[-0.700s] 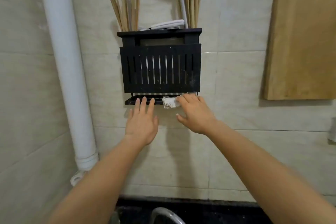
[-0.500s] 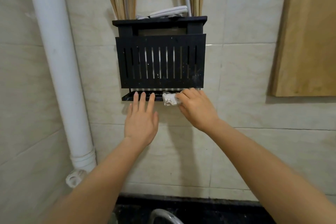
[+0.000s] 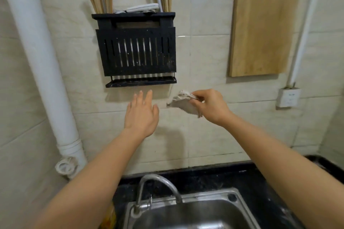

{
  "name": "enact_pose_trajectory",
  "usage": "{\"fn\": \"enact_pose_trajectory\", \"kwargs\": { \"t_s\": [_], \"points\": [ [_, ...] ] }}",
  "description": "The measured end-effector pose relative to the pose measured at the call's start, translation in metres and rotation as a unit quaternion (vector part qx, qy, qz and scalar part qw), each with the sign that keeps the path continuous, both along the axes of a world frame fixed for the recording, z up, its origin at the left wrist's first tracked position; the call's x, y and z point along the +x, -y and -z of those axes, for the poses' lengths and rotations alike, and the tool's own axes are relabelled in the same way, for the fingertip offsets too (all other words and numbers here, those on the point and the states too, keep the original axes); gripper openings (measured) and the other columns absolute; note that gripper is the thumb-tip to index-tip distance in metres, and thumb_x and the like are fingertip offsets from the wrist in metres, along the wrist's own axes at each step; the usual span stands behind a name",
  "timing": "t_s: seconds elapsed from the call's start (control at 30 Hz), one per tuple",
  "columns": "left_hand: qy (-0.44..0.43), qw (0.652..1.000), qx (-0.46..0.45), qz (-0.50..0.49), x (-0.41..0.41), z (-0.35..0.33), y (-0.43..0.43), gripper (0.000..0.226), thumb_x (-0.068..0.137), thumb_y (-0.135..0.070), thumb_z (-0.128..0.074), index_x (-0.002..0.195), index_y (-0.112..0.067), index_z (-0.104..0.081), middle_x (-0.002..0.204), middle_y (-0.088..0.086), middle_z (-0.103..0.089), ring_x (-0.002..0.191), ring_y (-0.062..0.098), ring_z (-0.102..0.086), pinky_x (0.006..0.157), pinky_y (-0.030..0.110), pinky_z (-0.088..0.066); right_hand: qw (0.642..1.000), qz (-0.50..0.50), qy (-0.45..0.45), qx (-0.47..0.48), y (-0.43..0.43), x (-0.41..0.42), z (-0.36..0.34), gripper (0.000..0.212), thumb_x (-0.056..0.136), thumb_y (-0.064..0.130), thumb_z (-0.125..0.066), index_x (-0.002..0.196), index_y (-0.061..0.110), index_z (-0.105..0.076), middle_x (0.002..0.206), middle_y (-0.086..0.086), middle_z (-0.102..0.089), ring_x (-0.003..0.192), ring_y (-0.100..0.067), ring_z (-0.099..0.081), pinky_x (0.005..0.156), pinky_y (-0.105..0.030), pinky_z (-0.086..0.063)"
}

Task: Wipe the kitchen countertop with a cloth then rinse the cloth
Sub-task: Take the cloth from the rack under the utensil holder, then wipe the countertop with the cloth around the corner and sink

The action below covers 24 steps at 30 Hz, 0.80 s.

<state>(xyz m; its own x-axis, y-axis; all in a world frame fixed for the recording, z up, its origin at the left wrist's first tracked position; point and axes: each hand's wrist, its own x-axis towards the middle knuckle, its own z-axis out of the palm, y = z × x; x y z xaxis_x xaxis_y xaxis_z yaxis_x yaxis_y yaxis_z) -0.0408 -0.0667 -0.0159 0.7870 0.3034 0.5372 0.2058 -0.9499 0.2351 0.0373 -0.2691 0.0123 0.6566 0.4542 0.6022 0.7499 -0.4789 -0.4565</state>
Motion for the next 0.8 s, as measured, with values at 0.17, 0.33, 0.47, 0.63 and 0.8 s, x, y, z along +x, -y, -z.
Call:
{"fn": "enact_pose_trajectory", "kwargs": {
  "t_s": [0.17, 0.33, 0.47, 0.63, 0.8],
  "points": [
    [-0.072, 0.99, -0.039, 0.115, -0.017, 0.042, 0.096, 0.055, 0.1, -0.035, -0.025, 0.149, -0.011, -0.019, 0.155, 0.017, -0.022, 0.143, 0.03, -0.017, 0.117, 0.042, -0.016, 0.981, 0.065, -0.159, -0.085, 0.112, -0.069, 0.069, 0.029, 0.091, 0.017, -0.062, 0.063, 0.01, -0.06, 0.058, -0.002, -0.05, 0.054, -0.01, -0.042, 0.054, -0.029, -0.032],
    [-0.148, 0.958, -0.021, 0.245, -0.045, 0.087, 0.228, 0.049, 0.099, -0.032, -0.031, 0.141, -0.01, -0.034, 0.145, 0.018, -0.034, 0.133, 0.034, -0.03, 0.109, 0.044, -0.029, 0.949, 0.194, -0.207, -0.138, 0.239, -0.154, 0.123, 0.012, 0.085, 0.019, -0.066, 0.081, 0.012, -0.074, 0.069, -0.006, -0.068, 0.062, -0.012, -0.056, 0.059, -0.031, -0.042],
    [-0.201, 0.922, -0.019, 0.332, -0.081, 0.111, 0.348, 0.05, 0.098, -0.037, -0.03, 0.141, -0.013, -0.035, 0.145, 0.014, -0.035, 0.132, 0.034, -0.03, 0.107, 0.05, -0.031, 0.913, 0.301, -0.234, -0.145, 0.349, -0.233, 0.131, 0.015, 0.086, 0.021, -0.067, 0.096, 0.016, -0.077, 0.075, 0.006, -0.066, 0.068, -0.009, -0.059, 0.062, -0.024, -0.042],
    [-0.219, 0.859, -0.019, 0.462, -0.155, 0.129, 0.502, 0.045, 0.099, -0.036, -0.031, 0.138, -0.014, -0.038, 0.146, 0.012, -0.033, 0.133, 0.033, -0.027, 0.106, 0.05, -0.032, 0.856, 0.441, -0.255, -0.085, 0.481, -0.345, 0.141, 0.013, 0.085, 0.019, -0.066, 0.092, 0.016, -0.077, 0.07, 0.008, -0.065, 0.068, -0.008, -0.059, 0.06, -0.023, -0.043],
    [-0.269, 0.793, -0.009, 0.546, -0.254, 0.161, 0.648, 0.045, 0.099, -0.036, -0.03, 0.138, -0.014, -0.038, 0.146, 0.011, -0.032, 0.133, 0.032, -0.027, 0.105, 0.049, -0.033, 0.797, 0.528, -0.279, -0.086, 0.598, -0.462, 0.151, 0.015, 0.086, 0.021, -0.066, 0.097, 0.016, -0.076, 0.082, 0.004, -0.07, 0.078, -0.013, -0.063, 0.069, -0.03, -0.051]
  ]
}}
